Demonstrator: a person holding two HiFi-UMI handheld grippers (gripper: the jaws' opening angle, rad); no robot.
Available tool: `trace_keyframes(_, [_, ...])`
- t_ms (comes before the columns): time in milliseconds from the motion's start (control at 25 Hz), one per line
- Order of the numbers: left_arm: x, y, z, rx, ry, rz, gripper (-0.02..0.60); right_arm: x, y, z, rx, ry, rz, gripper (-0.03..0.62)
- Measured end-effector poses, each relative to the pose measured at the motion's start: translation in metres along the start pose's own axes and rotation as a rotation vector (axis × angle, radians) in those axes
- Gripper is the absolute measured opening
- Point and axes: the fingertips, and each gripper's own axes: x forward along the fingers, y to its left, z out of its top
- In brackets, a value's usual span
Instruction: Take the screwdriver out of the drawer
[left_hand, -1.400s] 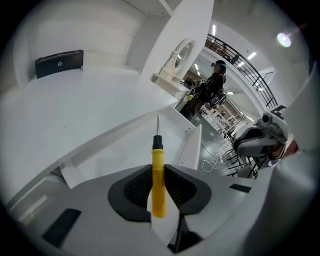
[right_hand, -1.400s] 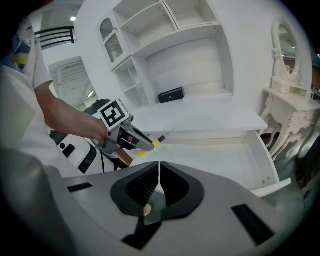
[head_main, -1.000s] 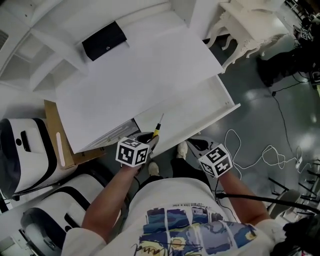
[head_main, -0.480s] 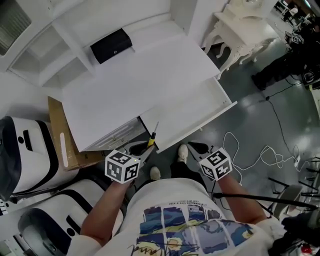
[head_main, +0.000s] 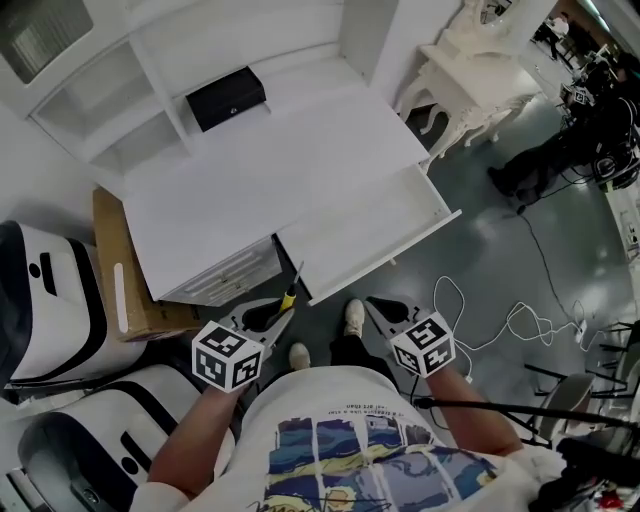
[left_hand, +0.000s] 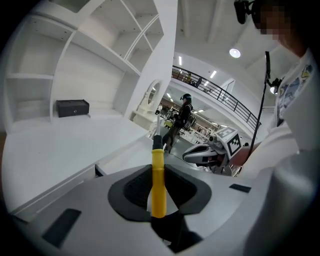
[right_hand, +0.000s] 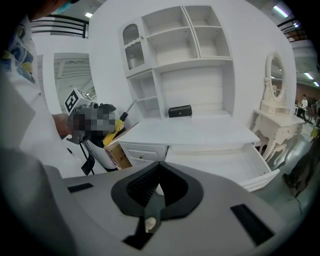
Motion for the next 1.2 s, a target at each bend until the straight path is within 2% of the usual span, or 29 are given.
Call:
trace_keyframes(640, [-0.03, -0.02, -0.025, 0.032, -0.025, -0.027, 0.084, -0.016, 0.041, -0.021, 0.016, -0.027, -0.025, 0.025])
trace_keyframes(1200, [-0.039, -0.022, -0.03, 0.029, -0.024, -0.015, 0.084, -0.013, 0.05, -0.02, 0.007, -0.028, -0.011, 0.025])
